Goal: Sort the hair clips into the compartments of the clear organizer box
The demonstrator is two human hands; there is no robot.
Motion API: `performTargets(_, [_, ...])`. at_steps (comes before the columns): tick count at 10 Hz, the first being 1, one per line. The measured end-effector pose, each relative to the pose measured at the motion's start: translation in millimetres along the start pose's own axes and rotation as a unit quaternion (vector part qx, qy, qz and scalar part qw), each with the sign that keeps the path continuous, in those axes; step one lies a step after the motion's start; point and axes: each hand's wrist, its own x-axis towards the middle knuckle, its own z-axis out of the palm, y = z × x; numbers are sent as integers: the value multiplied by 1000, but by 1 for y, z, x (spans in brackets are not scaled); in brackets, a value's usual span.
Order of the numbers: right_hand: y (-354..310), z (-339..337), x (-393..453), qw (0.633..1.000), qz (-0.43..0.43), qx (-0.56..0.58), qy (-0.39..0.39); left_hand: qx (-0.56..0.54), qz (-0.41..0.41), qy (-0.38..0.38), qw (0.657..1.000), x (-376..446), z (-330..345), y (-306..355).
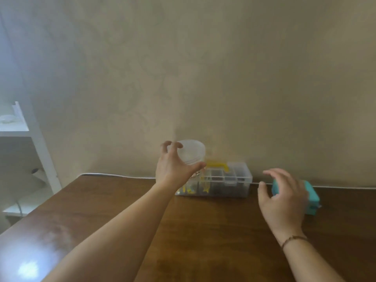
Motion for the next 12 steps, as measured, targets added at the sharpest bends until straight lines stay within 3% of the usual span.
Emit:
performTargets(1, [29, -14, 16, 969, 145, -192, -58, -16, -4, 10, 1000, -1, 16, -3])
performTargets(2, [54, -19, 15, 901, 266, -245, -239, -63, -9, 9, 998, -7, 23, -9])
performTargets(3, [65, -16, 11, 916, 272, -182, -231, -82, -49, -2, 995, -36, 28, -29])
performTargets(4, [66, -11, 10, 942, 264, -113, -174, -9, -84, -52, 995, -73, 35, -55])
performTargets(5, [59, -15, 17, 959, 244, -76, -123, 33, -61, -73, 995, -84, 40, -63])
performTargets(7, [-6, -3, 38, 992, 104, 31, -64, 61, -48, -110, 991, -82, 43, -58])
performTargets(9, [-57, 64, 29, 981, 44, 0, -188, 57, -39, -113, 991, -82, 38, -57])
performTargets(10, [-59, 71, 21, 963, 28, -108, -248, 46, -39, -124, 990, -80, 35, -56])
performTargets(11, [-53, 57, 21, 944, 15, -128, -303, 20, -43, -113, 992, -79, 35, -55])
performTargets(12, [-45, 22, -11, 951, -33, -149, -270, -48, -50, -70, 995, -79, 33, -62])
